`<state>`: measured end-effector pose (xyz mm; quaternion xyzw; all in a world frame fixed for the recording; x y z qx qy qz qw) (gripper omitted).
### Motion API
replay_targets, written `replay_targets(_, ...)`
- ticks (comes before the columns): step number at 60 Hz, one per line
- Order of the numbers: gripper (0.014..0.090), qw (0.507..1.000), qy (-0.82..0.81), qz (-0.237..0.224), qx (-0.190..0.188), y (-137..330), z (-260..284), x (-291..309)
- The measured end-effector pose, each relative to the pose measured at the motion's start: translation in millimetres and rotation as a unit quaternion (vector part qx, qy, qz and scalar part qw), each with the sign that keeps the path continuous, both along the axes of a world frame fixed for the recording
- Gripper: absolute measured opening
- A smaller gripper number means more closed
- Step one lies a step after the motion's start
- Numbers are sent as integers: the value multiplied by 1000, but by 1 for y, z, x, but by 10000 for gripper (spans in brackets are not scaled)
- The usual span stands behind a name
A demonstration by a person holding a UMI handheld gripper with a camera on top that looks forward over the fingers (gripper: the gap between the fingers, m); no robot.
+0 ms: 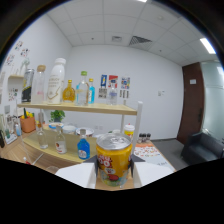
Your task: Make me a cup of Vodka Sunrise.
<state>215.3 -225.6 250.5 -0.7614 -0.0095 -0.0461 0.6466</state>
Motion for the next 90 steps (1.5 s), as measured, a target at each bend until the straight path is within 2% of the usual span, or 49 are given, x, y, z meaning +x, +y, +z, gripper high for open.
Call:
replay_targets(9, 509, 999, 45, -7, -23, 2, -49, 32)
replay_targets(19, 507, 995, 69, -13, -70, 6, -115, 53)
replay_targets(33, 507, 990, 70, -5, -125, 15, -185, 59)
replay_targets(47, 516, 985, 66, -1, -159, 9, -213, 54)
replay_targets(61, 528, 987, 57, -9, -153, 1, -214, 54)
replay_targets(75, 541, 983, 57, -24, -175, -12, -220, 56)
replay_targets(79, 585, 982, 45, -32, -183, -17, -219, 58)
replay_targets(83, 755, 982, 36, -40, -181, -21, -209, 59)
replay_targets(85, 807, 981, 33, -44, -184, -24, -203, 57)
replay_targets(88, 852, 980, 29, -47, -191, -31, -190, 54)
replay_targets(90, 867, 982, 25, -51, -183, -33, -177, 52)
